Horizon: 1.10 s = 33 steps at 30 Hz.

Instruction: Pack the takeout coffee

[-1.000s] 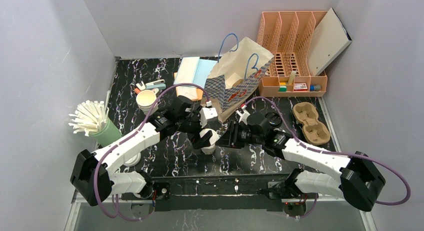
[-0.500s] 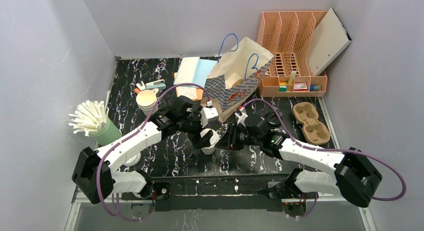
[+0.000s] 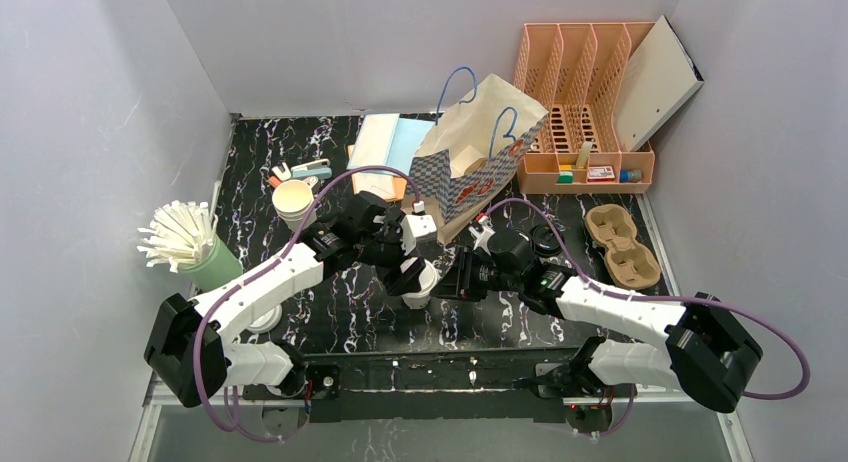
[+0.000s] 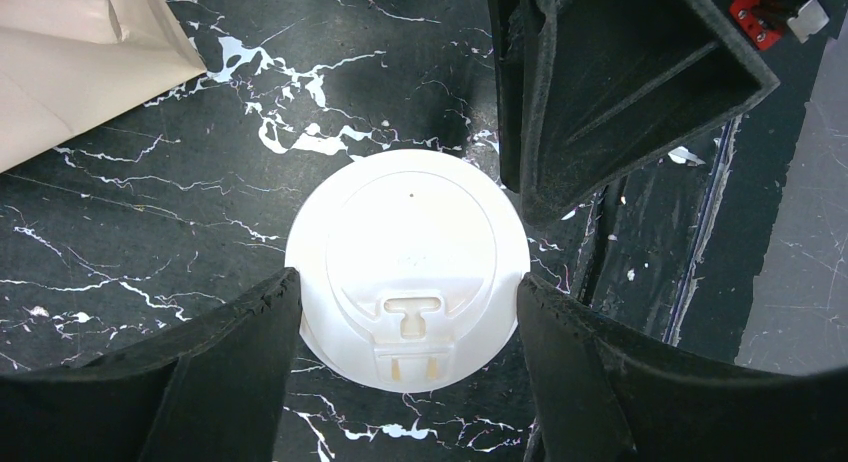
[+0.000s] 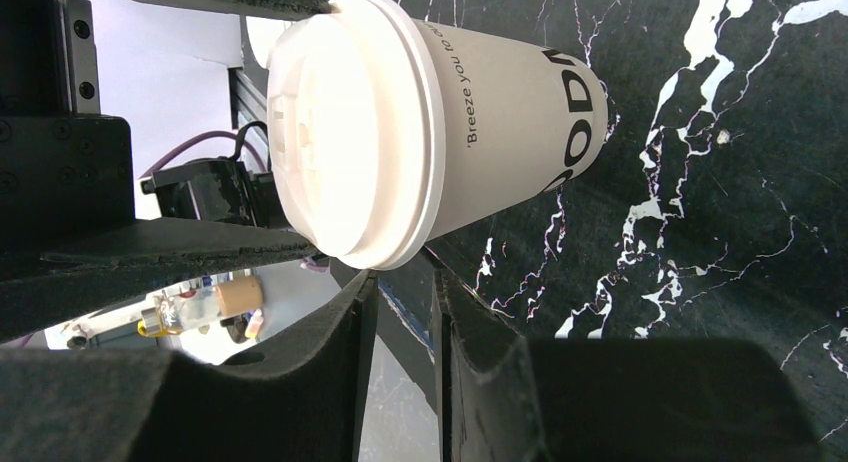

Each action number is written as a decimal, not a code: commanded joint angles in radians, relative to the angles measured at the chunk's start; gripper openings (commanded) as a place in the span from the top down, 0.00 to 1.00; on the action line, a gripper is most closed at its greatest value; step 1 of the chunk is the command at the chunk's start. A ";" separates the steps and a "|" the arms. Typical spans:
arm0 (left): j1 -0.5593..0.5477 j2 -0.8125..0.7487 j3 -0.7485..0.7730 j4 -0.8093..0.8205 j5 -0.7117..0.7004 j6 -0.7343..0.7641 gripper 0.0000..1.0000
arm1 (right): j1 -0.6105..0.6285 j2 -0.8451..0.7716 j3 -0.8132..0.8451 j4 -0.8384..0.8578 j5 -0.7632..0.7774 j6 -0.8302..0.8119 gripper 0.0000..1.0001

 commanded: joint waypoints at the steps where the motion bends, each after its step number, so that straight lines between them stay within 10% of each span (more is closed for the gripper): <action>1: -0.005 0.005 -0.008 -0.037 0.013 0.005 0.32 | 0.005 0.012 -0.005 0.042 0.004 0.007 0.65; 33: -0.031 -0.011 -0.041 -0.055 -0.092 -0.011 0.34 | 0.006 0.042 -0.056 0.120 0.057 0.075 0.67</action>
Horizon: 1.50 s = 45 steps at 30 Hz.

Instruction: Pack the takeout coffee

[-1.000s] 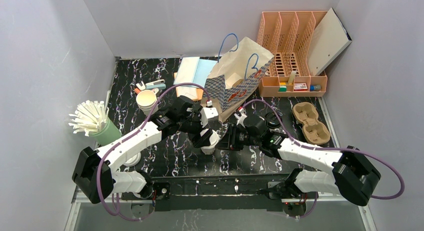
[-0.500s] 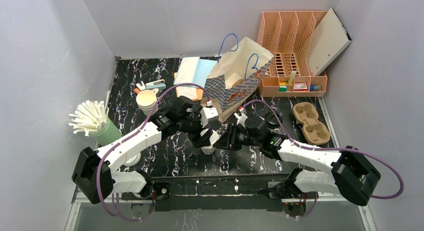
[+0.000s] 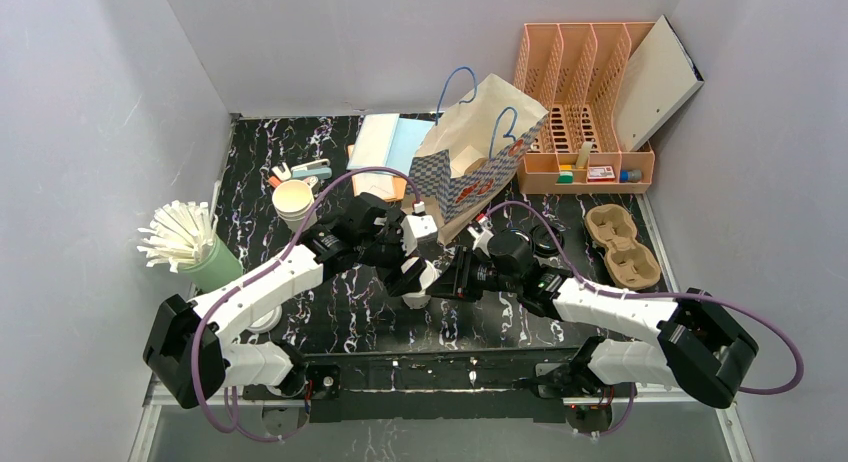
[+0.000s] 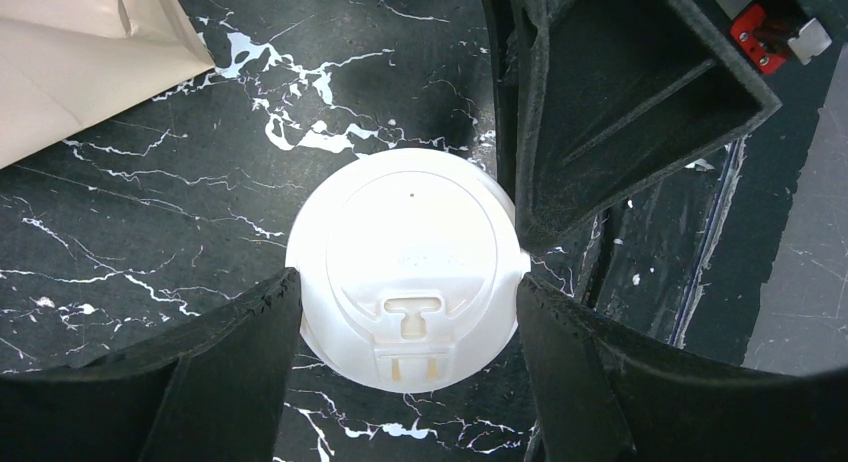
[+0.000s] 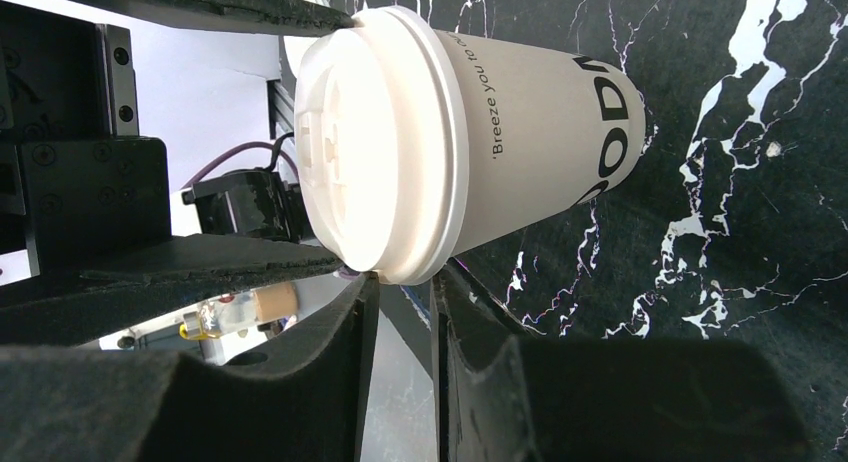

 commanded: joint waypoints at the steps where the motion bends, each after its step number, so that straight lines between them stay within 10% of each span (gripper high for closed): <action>1: -0.017 -0.005 -0.037 -0.064 -0.057 0.004 0.34 | 0.002 0.011 -0.026 -0.008 0.073 0.003 0.67; 27: -0.050 -0.003 -0.039 -0.060 -0.144 -0.068 0.32 | 0.002 -0.018 -0.015 -0.131 0.116 -0.012 0.69; 45: -0.051 -0.012 0.085 -0.033 -0.160 -0.168 0.02 | -0.014 -0.112 0.150 -0.332 0.181 -0.199 0.48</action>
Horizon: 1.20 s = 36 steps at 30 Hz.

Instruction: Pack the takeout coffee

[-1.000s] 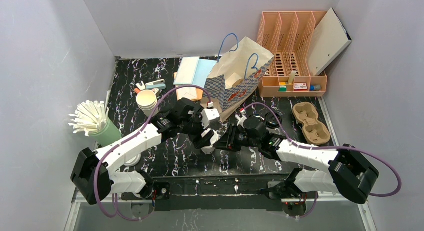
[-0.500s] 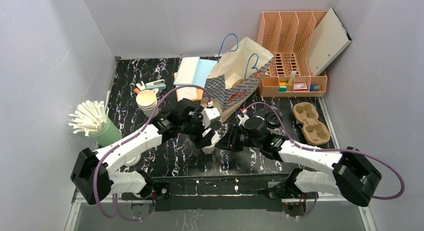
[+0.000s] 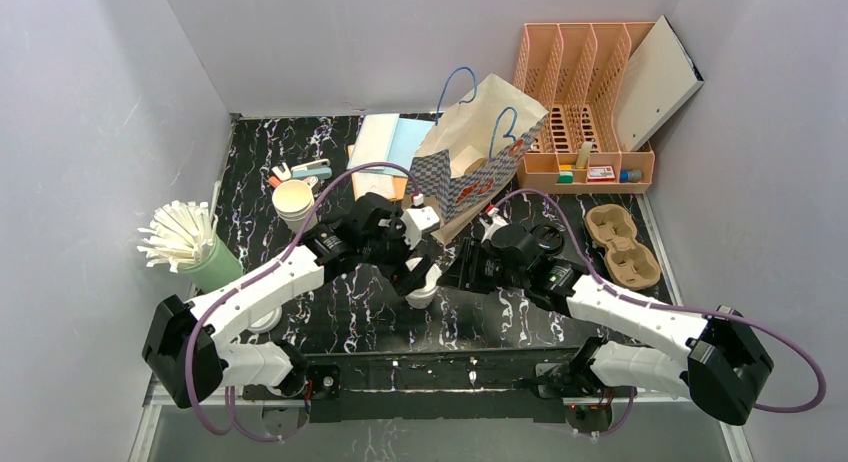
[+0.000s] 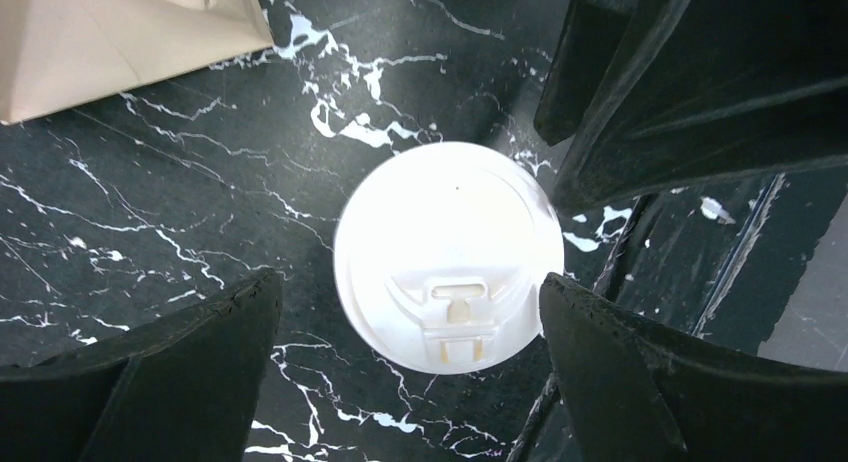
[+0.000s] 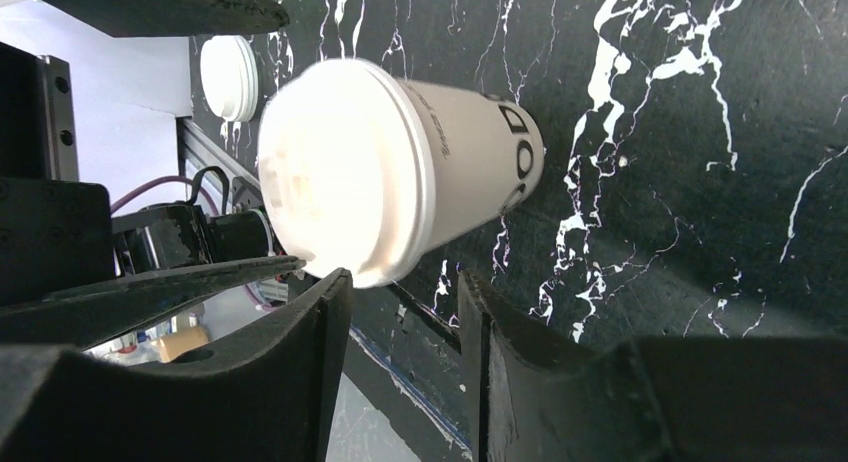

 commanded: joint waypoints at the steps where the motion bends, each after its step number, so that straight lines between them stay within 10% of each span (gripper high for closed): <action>1: -0.004 -0.003 0.072 -0.028 0.016 -0.029 0.02 | -0.010 0.000 0.061 -0.032 0.025 -0.053 0.47; 14: -0.004 -0.092 0.123 -0.059 -0.175 -0.325 0.03 | -0.021 0.057 0.240 -0.187 0.048 -0.215 0.53; 26: -0.003 -0.330 -0.114 0.057 -0.232 -0.761 0.56 | -0.024 0.142 0.316 -0.244 -0.019 -0.216 0.69; 36: -0.003 -0.312 -0.178 0.079 -0.200 -0.821 0.70 | -0.022 0.178 0.325 -0.248 -0.031 -0.221 0.73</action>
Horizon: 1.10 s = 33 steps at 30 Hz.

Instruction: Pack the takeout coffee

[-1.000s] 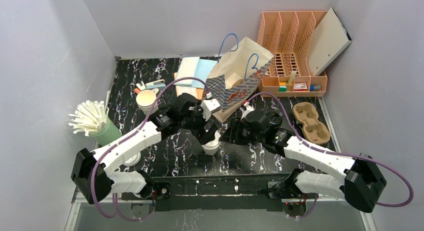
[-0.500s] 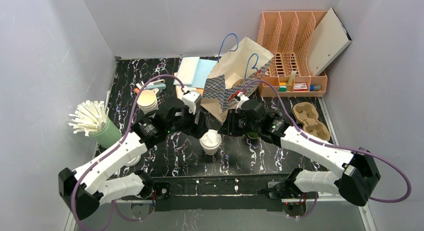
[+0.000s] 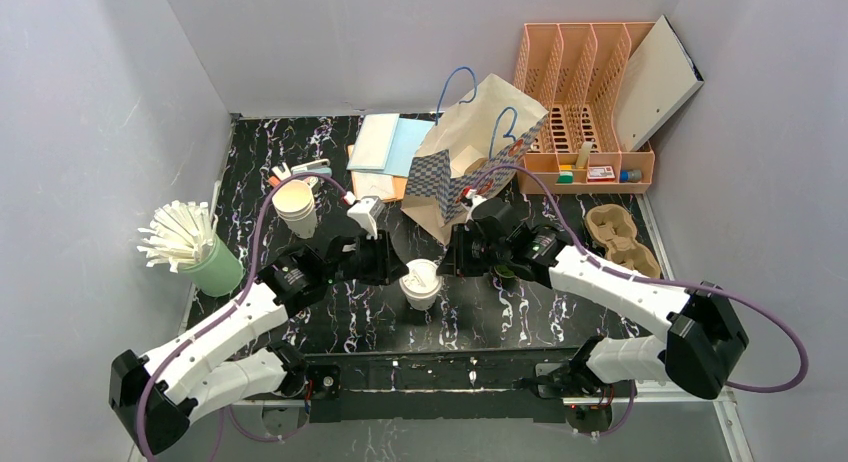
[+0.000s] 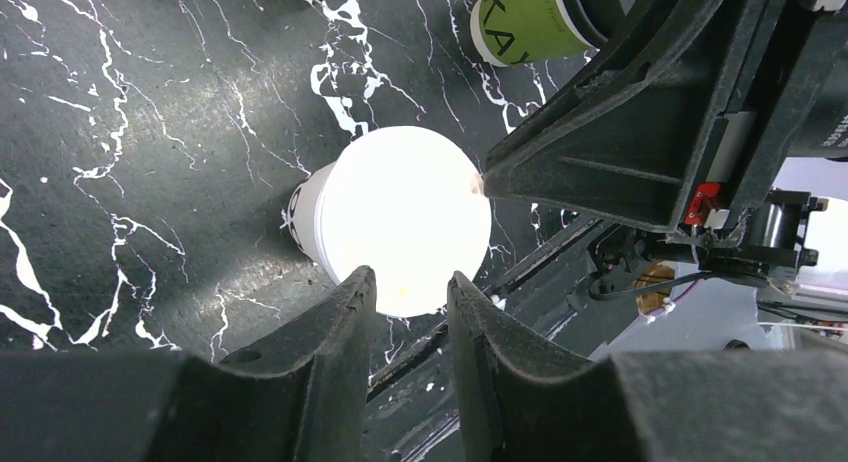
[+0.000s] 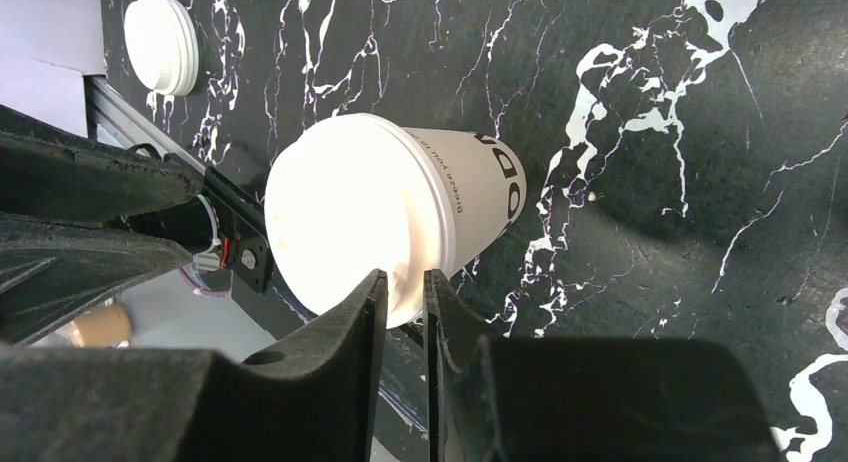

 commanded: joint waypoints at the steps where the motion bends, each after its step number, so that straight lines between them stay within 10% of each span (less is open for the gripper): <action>1: -0.004 0.002 -0.024 0.025 -0.005 -0.046 0.70 | -0.003 0.011 0.052 0.000 -0.017 -0.016 0.73; 27: -0.003 0.086 -0.093 0.101 0.005 -0.059 0.76 | -0.004 0.062 0.042 0.015 -0.036 -0.026 0.76; 33: -0.004 0.064 -0.037 0.058 -0.022 -0.045 0.60 | -0.003 0.035 0.089 -0.024 0.000 -0.059 0.56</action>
